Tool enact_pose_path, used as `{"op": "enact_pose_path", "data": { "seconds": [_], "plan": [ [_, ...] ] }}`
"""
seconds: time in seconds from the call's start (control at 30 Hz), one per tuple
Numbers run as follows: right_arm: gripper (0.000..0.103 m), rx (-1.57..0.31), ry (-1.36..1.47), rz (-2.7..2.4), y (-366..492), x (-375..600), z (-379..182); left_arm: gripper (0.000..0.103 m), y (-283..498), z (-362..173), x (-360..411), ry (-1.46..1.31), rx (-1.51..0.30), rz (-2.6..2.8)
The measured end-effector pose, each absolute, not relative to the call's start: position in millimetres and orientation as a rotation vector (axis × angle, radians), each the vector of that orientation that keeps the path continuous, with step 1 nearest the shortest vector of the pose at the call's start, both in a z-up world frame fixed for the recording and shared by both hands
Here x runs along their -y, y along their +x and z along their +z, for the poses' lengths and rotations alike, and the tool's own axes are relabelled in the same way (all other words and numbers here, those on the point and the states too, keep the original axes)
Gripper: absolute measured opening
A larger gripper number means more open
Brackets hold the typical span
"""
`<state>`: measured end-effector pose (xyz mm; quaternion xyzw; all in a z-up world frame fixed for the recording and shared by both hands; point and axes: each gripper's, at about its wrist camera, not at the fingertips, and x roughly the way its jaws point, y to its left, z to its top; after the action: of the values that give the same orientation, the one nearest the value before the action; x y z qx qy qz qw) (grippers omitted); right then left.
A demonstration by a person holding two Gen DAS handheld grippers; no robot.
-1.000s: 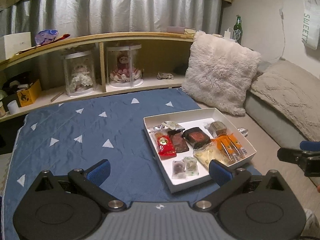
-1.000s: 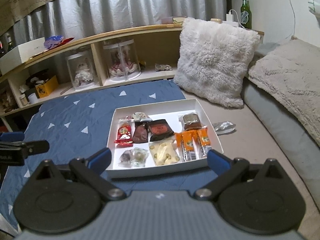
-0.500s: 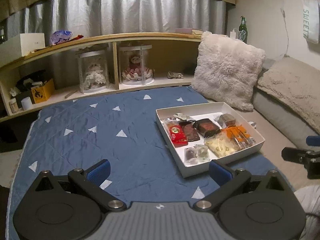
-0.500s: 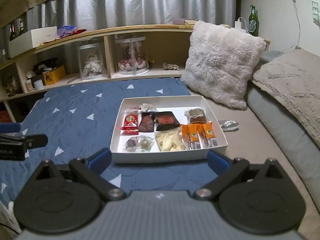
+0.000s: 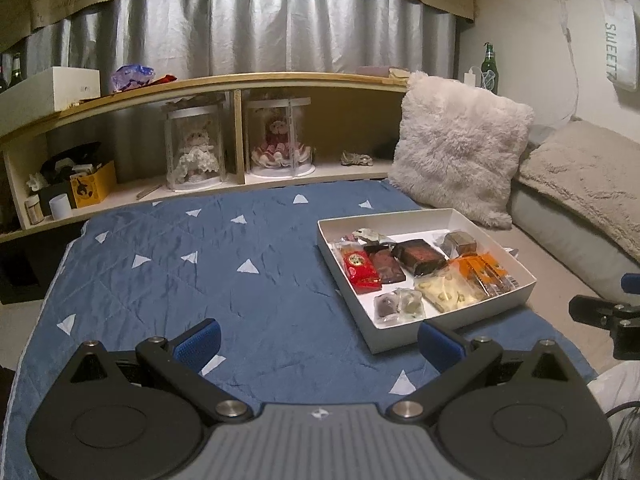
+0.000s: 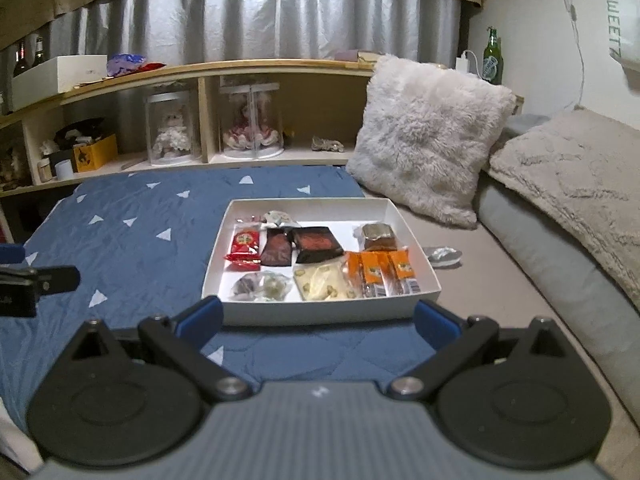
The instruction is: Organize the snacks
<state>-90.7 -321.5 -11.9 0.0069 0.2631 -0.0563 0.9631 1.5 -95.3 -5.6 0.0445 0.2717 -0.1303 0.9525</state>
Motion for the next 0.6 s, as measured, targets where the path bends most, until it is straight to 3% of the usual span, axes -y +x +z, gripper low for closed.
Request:
{"op": "enact_pose_path", "data": {
  "seconds": [0.6],
  "plan": [
    [0.102,-0.536,0.023,-0.141,-91.3,318.7,-17.9,0.103,2.7,-13.5,97.7,0.118,-0.563,-0.26]
  ]
}}
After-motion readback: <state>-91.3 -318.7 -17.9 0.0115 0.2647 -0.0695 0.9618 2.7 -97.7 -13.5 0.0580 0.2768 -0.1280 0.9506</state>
